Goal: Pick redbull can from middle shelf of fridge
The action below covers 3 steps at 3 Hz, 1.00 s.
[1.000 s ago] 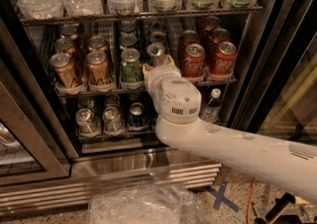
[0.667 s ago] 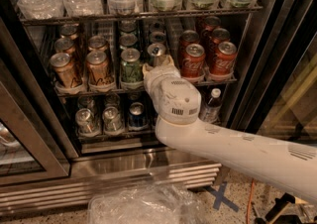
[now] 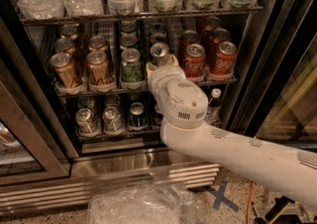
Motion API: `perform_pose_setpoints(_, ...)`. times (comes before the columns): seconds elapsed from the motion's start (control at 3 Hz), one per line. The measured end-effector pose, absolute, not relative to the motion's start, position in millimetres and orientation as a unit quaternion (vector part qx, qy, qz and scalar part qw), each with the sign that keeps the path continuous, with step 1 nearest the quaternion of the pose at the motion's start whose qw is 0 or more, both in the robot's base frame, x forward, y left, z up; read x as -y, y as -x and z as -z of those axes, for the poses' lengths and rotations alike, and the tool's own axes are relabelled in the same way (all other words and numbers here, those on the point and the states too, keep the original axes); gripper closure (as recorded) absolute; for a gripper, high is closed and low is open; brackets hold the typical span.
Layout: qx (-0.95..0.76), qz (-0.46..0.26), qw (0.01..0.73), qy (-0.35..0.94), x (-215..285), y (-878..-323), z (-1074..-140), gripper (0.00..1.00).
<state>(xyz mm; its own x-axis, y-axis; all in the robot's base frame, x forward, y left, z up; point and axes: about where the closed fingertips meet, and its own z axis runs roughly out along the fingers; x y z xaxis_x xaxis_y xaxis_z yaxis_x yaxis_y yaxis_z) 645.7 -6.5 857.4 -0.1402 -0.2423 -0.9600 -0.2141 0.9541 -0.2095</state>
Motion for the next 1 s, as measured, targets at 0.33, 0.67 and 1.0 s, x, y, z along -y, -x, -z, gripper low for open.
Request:
perform_pose_setpoints(0.33,-0.738,0.016,0.66,0.14,16.1,-637.2,-878.8,1.0)
perform_pose_setpoints(0.67,-0.72,0.021,0.68,0.139,22.3,-623.7,-899.0,1.0)
perform_pose_setpoints(1.0,-0.713,0.023,0.687,0.137,28.7,-614.9,-907.8,1.0)
